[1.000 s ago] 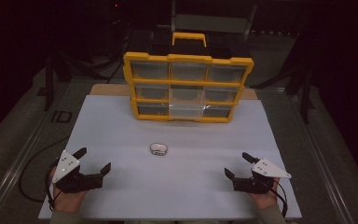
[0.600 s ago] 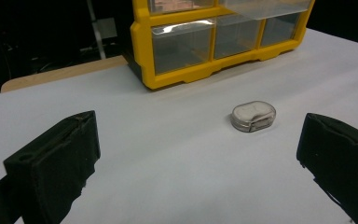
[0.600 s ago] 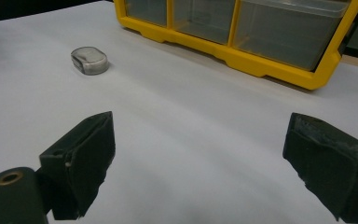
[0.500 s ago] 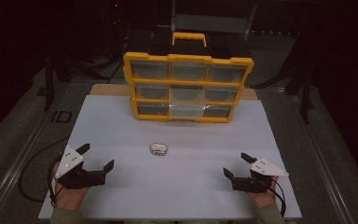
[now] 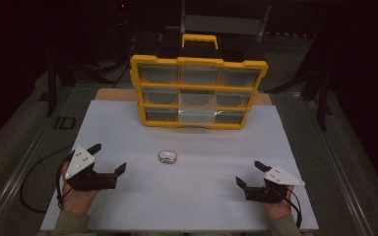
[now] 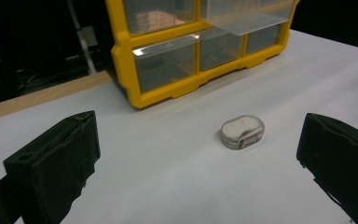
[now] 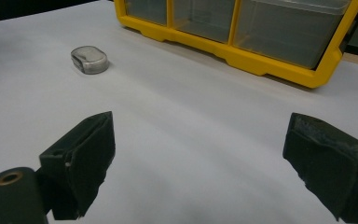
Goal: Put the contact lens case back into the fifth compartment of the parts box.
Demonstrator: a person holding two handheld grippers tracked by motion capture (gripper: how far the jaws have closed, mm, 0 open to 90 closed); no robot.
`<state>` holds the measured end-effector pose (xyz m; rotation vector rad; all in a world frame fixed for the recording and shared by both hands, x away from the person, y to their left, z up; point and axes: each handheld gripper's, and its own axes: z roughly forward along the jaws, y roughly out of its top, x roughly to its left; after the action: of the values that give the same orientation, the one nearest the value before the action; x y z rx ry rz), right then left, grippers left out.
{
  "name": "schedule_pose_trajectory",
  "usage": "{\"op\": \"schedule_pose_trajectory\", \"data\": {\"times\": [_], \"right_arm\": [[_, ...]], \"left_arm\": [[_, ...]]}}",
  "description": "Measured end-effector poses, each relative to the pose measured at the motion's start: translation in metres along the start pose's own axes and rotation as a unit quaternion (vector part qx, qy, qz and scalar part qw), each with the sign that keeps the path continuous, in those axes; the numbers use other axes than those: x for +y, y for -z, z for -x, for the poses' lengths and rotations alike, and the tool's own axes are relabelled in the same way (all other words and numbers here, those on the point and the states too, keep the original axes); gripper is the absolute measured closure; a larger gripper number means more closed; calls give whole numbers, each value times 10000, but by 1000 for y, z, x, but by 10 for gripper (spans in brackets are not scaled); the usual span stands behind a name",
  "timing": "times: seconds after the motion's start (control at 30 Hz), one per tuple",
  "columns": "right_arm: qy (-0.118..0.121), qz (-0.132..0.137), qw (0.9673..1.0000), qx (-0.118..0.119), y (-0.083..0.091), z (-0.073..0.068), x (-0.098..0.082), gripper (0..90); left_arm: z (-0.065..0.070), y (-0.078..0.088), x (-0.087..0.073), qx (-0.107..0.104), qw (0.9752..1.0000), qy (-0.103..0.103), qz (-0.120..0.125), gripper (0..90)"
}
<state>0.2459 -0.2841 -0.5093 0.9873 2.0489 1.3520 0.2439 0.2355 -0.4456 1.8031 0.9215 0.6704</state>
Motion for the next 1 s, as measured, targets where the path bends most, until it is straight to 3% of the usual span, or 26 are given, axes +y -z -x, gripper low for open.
{"op": "schedule_pose_trajectory", "data": {"times": [0.37, 0.83, 1.0], "right_arm": [[-14, -14, 10000, 18, -1, 1, 0, 93], [-71, 0, 10000, -3, 1, 2, 0, 87], [-77, -3, 10000, -7, 1, 2, 0, 87]], "left_arm": [[0, -14, 19, -147, 9994, -299, -79, 0], [-3, -33, 38, -460, 9974, -538, -143, 0], [-6, -41, 42, -583, 9967, -530, -199, 0]]}}
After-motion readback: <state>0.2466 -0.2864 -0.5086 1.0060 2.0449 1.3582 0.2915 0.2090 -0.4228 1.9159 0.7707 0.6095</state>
